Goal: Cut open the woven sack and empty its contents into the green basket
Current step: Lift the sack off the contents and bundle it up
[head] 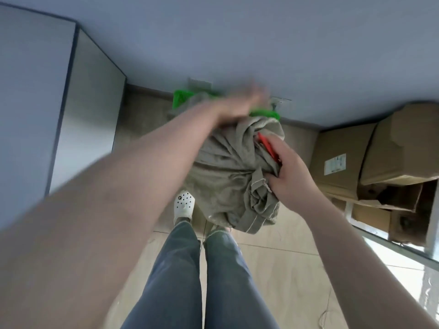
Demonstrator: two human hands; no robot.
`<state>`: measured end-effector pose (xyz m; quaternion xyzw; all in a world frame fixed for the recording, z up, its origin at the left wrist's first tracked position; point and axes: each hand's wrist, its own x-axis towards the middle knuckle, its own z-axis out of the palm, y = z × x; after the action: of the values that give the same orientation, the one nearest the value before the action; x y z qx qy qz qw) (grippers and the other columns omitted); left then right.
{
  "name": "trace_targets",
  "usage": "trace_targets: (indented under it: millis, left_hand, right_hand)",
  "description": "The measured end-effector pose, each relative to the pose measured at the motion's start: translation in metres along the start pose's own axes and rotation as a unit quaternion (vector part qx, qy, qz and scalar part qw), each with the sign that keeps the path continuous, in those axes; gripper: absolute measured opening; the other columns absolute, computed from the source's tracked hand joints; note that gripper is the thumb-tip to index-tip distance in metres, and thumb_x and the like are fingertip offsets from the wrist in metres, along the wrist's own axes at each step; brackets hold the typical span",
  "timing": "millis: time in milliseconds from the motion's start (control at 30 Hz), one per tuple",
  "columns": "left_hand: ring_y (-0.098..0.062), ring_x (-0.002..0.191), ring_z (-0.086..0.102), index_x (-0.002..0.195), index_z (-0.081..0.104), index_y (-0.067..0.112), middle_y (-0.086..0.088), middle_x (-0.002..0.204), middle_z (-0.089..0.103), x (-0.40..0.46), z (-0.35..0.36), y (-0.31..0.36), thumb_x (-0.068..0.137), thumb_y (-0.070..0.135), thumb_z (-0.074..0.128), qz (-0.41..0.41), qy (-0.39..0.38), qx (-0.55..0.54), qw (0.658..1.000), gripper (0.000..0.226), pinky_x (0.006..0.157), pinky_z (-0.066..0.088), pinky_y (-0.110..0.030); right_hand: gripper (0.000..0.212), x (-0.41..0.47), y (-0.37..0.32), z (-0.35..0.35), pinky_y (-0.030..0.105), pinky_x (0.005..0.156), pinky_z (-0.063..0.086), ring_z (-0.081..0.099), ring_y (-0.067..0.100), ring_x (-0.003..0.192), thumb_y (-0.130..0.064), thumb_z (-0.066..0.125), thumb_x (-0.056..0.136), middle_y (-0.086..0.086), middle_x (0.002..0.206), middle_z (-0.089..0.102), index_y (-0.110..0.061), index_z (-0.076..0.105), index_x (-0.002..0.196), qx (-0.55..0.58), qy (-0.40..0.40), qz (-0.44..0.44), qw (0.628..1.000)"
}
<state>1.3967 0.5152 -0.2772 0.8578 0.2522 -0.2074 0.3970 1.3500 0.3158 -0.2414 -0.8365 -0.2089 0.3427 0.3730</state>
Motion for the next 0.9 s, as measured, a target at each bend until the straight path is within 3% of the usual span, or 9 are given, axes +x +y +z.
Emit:
trace_targets:
  millis: [67,167,267,400,500,633,767,833,900]
  left_hand:
    - [-0.032,0.135,0.043,0.138,0.045,-0.002,-0.019,0.146,0.044,-0.018,0.026,-0.019,0.094,0.041,0.053,-0.138,-0.210,0.053,0.967,0.062,0.106,0.035,-0.039]
    - [-0.031,0.146,0.024,0.143,0.042,0.014,-0.015,0.158,0.026,-0.010,0.043,-0.042,0.085,0.058,0.049,-0.041,-0.116,-0.029,0.992,0.073,0.117,0.015,-0.054]
    - [-0.036,0.143,0.028,0.146,0.037,0.012,-0.017,0.154,0.031,-0.011,0.037,-0.073,0.090,0.055,0.050,-0.181,-0.168,0.076,0.966,0.072,0.117,0.021,-0.051]
    - [-0.039,0.148,0.004,0.147,0.030,0.027,-0.018,0.160,0.011,-0.018,0.037,-0.123,0.082,0.042,0.066,-0.126,0.040,0.225,0.965,0.076,0.113,0.001,-0.065]
    - [-0.041,0.133,0.040,0.139,0.046,0.015,-0.023,0.146,0.042,-0.025,0.023,-0.150,0.081,0.015,0.065,-0.233,0.009,0.085,0.969,0.060,0.105,0.037,-0.046]
    - [-0.028,0.094,0.064,0.097,0.071,0.004,-0.017,0.095,0.070,-0.047,0.020,-0.116,0.080,-0.004,0.047,-0.099,0.097,-0.110,0.984,0.031,0.076,0.048,-0.029]
    - [-0.006,0.095,0.055,0.105,0.064,-0.003,-0.005,0.101,0.063,-0.077,0.044,-0.052,0.065,-0.001,0.045,0.124,-0.074,-0.252,0.957,0.044,0.086,0.041,-0.010]
    - [-0.010,0.095,0.051,0.104,0.058,-0.006,-0.012,0.102,0.059,-0.081,0.063,-0.036,0.065,-0.001,0.043,0.188,-0.112,-0.244,0.945,0.042,0.088,0.037,-0.011]
    - [-0.015,0.099,0.052,0.111,0.056,-0.001,-0.014,0.106,0.058,-0.083,0.063,-0.024,0.072,0.000,0.043,0.138,-0.145,-0.325,0.924,0.042,0.096,0.039,-0.025]
  right_hand:
    - [0.063,-0.002,0.003,0.004,0.009,0.078,0.045,0.059,-0.012,0.094,0.011,0.060,0.073,-0.026,0.101,0.063,-0.027,0.057,0.123,0.010,0.012,0.024,1.000]
    - [0.051,-0.003,0.005,0.005,0.012,0.074,0.048,0.062,-0.010,0.085,0.009,0.064,0.074,-0.020,0.092,0.067,-0.028,0.061,0.110,0.041,0.042,0.052,0.997]
    - [0.048,-0.002,-0.002,0.005,0.008,0.073,0.047,0.064,-0.007,0.084,0.013,0.065,0.074,-0.015,0.093,0.068,-0.016,0.064,0.113,0.108,0.066,0.050,0.991]
    - [0.040,-0.006,-0.007,-0.001,0.013,0.069,0.050,0.065,-0.003,0.079,0.018,0.063,0.075,-0.016,0.081,0.071,-0.011,0.067,0.103,0.177,0.041,0.045,0.982]
    - [0.047,-0.013,0.000,0.002,0.020,0.071,0.056,0.069,0.002,0.083,0.019,0.063,0.079,-0.014,0.086,0.074,-0.017,0.067,0.109,0.219,0.012,0.081,0.972]
    - [0.068,-0.011,0.017,-0.002,0.011,0.057,0.051,0.065,0.000,0.090,0.006,0.062,0.088,-0.019,0.111,0.061,-0.045,0.042,0.129,0.285,0.105,0.173,0.937]
    - [0.106,0.007,0.029,-0.001,0.022,0.084,0.054,0.058,-0.007,0.112,0.004,0.074,0.078,-0.017,0.137,0.048,-0.040,0.011,0.151,0.279,0.002,0.140,0.950]
    - [0.113,0.018,0.031,-0.004,0.036,0.087,0.056,0.063,0.014,0.115,-0.005,0.082,0.064,-0.001,0.132,0.059,-0.041,0.019,0.151,0.297,-0.045,0.136,0.944]
    - [0.110,0.025,0.036,-0.013,0.042,0.083,0.055,0.066,0.022,0.106,-0.025,0.093,0.049,0.003,0.121,0.067,-0.037,0.037,0.143,0.358,-0.063,0.160,0.918]
